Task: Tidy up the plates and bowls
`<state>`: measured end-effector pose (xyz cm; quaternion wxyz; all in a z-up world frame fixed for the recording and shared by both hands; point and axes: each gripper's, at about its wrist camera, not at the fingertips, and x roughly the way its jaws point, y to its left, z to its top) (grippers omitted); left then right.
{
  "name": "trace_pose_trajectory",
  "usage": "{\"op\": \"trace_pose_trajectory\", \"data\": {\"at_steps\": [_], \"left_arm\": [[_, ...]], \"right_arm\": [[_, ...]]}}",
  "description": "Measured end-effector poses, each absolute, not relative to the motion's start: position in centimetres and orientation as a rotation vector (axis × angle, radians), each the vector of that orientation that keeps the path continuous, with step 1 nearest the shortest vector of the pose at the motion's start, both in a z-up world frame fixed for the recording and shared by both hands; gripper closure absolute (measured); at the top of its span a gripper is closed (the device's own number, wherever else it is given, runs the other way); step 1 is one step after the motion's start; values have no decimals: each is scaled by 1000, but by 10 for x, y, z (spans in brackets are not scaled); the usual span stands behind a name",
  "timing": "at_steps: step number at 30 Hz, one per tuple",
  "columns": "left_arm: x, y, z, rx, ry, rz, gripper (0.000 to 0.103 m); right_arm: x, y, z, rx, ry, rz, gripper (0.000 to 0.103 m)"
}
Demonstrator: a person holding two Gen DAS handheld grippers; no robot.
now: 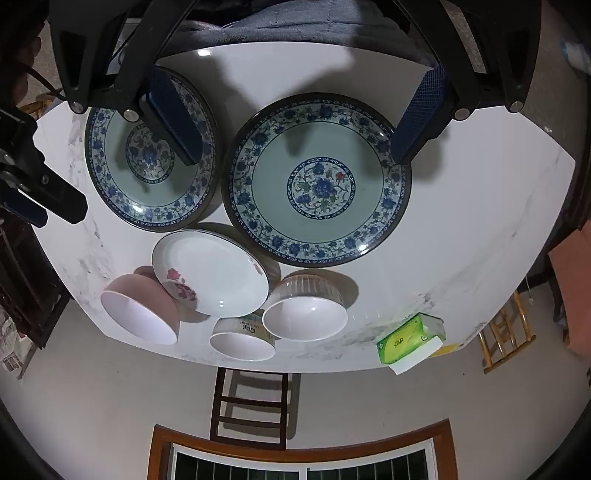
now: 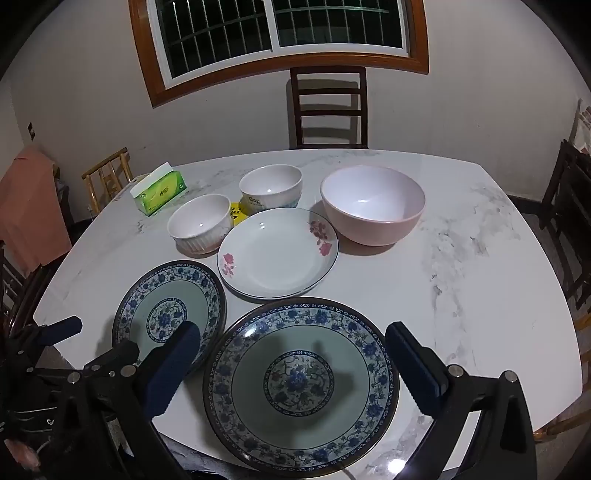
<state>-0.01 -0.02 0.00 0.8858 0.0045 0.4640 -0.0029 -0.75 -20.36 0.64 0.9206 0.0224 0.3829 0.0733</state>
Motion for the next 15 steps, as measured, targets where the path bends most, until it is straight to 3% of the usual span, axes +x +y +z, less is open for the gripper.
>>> {"op": "trace_pose_trajectory", "data": {"at_steps": [15], "left_arm": [[-1, 5, -11, -20, 998, 8, 8]], "right_arm": [[-11, -200, 7, 37, 798, 164, 1]]}}
